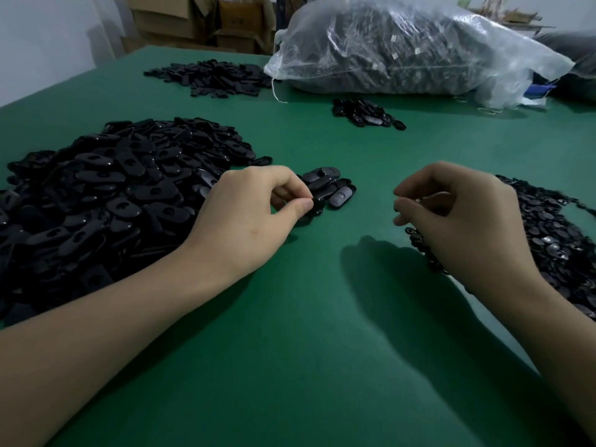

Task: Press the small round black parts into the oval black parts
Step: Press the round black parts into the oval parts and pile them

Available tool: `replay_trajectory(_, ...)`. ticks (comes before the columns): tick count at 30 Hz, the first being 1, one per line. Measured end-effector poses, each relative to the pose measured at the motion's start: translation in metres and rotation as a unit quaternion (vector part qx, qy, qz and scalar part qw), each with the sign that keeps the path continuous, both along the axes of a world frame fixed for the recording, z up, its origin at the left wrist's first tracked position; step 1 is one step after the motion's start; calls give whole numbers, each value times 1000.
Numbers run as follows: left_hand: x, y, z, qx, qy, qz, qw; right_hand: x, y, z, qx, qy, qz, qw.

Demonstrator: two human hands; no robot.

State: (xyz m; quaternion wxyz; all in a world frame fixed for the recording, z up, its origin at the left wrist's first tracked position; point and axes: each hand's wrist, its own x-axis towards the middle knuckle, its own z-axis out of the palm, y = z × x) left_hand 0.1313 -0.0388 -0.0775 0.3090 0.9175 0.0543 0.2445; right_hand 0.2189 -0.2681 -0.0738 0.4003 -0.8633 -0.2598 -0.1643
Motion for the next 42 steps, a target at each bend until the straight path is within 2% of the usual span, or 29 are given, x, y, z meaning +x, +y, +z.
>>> replay_trajectory(4, -1, -7, 1, -60, -11, -24, 998, -7, 8, 0, 136, 144, 87, 976)
replay_trajectory(7, 0, -11, 0, -184, 11, -62, 981, -10, 15, -2, 222, 244, 137, 934)
replay_trajectory(10, 0, -15, -3, -278, 22, -98, 955, -12, 18, -3, 266, 294, 174, 901)
replay_trajectory(15, -2, -20, -14, -279, 26, -123, 952, -12, 18, 0, 308, 329, 203, 869)
replay_trajectory(19, -4, -23, -17, -261, 22, -133, 956, -13, 19, 0, 312, 346, 205, 861)
replay_trajectory(24, -6, -25, -13, -295, 10, -148, 944, -15, 20, 1, 317, 367, 215, 847)
replay_trajectory(29, -6, -26, -16, -348, 4, -177, 921, -18, 21, 3, 322, 369, 222, 843)
replay_trajectory(42, -3, -24, -19, -350, 1, -161, 923, -20, 21, 4, 307, 343, 226, 859)
